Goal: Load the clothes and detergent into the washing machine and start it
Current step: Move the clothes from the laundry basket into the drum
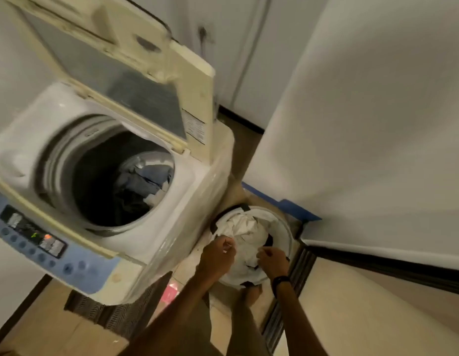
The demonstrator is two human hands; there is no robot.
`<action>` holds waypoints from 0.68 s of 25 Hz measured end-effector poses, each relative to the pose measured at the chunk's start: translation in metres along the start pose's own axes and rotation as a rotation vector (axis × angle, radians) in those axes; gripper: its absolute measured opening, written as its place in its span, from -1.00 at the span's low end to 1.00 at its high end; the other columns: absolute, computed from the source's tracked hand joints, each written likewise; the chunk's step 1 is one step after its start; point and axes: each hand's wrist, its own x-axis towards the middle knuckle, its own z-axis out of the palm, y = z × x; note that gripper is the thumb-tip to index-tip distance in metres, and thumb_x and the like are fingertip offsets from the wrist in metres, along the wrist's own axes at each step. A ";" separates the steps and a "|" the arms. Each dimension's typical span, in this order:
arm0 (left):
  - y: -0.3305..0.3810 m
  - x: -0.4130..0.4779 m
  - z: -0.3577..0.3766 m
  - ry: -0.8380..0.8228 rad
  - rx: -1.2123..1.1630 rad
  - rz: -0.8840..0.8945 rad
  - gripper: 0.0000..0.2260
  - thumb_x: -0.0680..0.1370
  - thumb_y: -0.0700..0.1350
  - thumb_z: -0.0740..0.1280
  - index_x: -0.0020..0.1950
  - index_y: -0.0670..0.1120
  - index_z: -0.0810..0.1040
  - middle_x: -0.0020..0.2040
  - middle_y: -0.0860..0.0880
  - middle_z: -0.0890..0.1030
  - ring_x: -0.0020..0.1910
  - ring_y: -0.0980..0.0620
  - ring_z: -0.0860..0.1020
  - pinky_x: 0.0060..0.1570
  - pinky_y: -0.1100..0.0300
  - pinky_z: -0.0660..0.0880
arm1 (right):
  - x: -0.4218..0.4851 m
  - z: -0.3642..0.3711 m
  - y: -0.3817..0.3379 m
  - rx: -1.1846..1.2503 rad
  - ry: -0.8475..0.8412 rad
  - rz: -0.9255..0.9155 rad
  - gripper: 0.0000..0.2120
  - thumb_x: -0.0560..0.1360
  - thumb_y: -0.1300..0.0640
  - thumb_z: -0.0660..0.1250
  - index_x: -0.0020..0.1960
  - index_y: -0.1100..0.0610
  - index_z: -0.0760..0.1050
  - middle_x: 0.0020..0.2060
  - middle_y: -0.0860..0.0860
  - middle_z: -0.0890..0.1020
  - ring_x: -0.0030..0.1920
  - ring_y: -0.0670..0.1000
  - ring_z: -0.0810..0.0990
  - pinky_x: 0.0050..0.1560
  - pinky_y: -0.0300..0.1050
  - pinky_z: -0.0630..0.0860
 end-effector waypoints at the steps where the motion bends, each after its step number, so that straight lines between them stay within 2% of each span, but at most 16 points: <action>1: -0.008 0.021 0.019 -0.045 0.067 -0.043 -0.83 0.54 0.03 0.26 0.10 0.07 0.56 0.08 0.07 0.63 0.11 0.04 0.58 0.16 0.13 0.50 | 0.015 0.003 0.016 -0.005 -0.021 0.028 -0.75 0.52 0.19 0.26 -0.27 0.25 0.59 -0.32 0.18 0.63 -0.25 0.16 0.59 -0.22 -0.01 0.51; 3: -0.033 0.078 0.065 -0.112 0.151 -0.154 -0.83 0.53 0.03 0.27 0.08 0.05 0.54 0.11 0.02 0.63 0.13 -0.02 0.57 0.20 0.06 0.50 | 0.063 0.020 0.053 0.011 -0.036 0.111 -0.66 0.53 0.19 0.24 -0.43 0.16 0.42 -0.38 0.15 0.53 -0.30 0.10 0.51 -0.30 0.01 0.42; 5: -0.058 0.138 0.098 -0.118 0.193 -0.235 -0.78 0.54 -0.02 0.30 0.16 -0.03 0.54 0.17 -0.04 0.62 0.18 -0.07 0.56 0.22 0.13 0.46 | 0.123 0.042 0.081 -0.036 -0.060 0.152 -0.67 0.55 0.16 0.21 -0.39 0.15 0.41 -0.31 0.13 0.54 -0.23 0.09 0.51 -0.24 -0.09 0.35; 8: -0.109 0.244 0.158 -0.070 0.212 -0.289 -0.73 0.53 -0.06 0.33 0.21 -0.09 0.53 0.24 -0.11 0.59 0.24 -0.12 0.52 0.23 0.13 0.42 | 0.244 0.094 0.127 -0.140 -0.117 0.116 -0.75 0.58 0.18 0.17 -0.03 0.30 0.57 -0.01 0.20 0.64 0.03 0.19 0.59 -0.08 -0.12 0.43; 10: -0.151 0.303 0.195 -0.032 0.225 -0.313 -0.73 0.54 -0.05 0.33 0.21 -0.10 0.54 0.24 -0.11 0.58 0.27 -0.12 0.50 0.23 0.16 0.38 | 0.326 0.132 0.157 -0.216 -0.154 0.054 -0.65 0.62 0.11 0.15 0.29 0.29 0.47 0.28 0.21 0.53 0.28 0.20 0.50 0.25 -0.03 0.42; 11: -0.167 0.325 0.208 -0.021 0.204 -0.322 -0.74 0.54 -0.04 0.34 0.19 -0.09 0.56 0.22 -0.10 0.59 0.26 -0.11 0.52 0.23 0.16 0.39 | 0.358 0.146 0.164 -0.239 -0.162 0.044 -0.57 0.62 0.06 0.16 0.42 0.25 0.35 0.38 0.21 0.44 0.37 0.20 0.41 0.37 0.00 0.33; 12: -0.182 0.341 0.219 -0.016 0.157 -0.333 -0.76 0.52 -0.02 0.35 0.16 -0.06 0.57 0.17 -0.09 0.62 0.22 -0.10 0.56 0.22 0.14 0.42 | 0.387 0.159 0.171 -0.256 -0.141 0.029 -0.50 0.61 0.02 0.19 0.49 0.20 0.25 0.41 0.20 0.40 0.39 0.22 0.38 0.39 0.03 0.31; 14: -0.208 0.361 0.232 -0.015 0.035 -0.357 -0.82 0.45 0.01 0.40 0.02 0.02 0.58 0.04 -0.08 0.67 0.07 -0.11 0.64 0.20 0.02 0.53 | 0.430 0.183 0.176 -0.255 -0.047 -0.040 -0.44 0.56 -0.02 0.25 0.50 0.12 0.22 0.32 0.21 0.48 0.30 0.26 0.46 0.28 0.11 0.44; 16: -0.224 0.362 0.232 -0.007 -0.046 -0.378 -0.84 0.36 0.03 0.42 -0.08 0.08 0.56 -0.01 -0.09 0.68 -0.01 -0.14 0.66 0.15 -0.09 0.56 | 0.444 0.198 0.176 -0.231 -0.019 -0.067 -0.55 0.52 -0.03 0.27 0.37 0.10 0.39 0.20 0.22 0.55 0.22 0.27 0.51 0.19 0.10 0.49; 17: -0.230 0.357 0.229 0.004 -0.056 -0.389 -0.83 0.36 0.01 0.42 -0.07 0.07 0.56 0.01 -0.09 0.68 -0.02 -0.14 0.66 0.14 -0.09 0.57 | 0.439 0.202 0.176 -0.185 -0.011 -0.053 -0.62 0.48 -0.07 0.27 0.21 0.12 0.51 0.14 0.24 0.58 0.19 0.27 0.51 0.16 0.08 0.48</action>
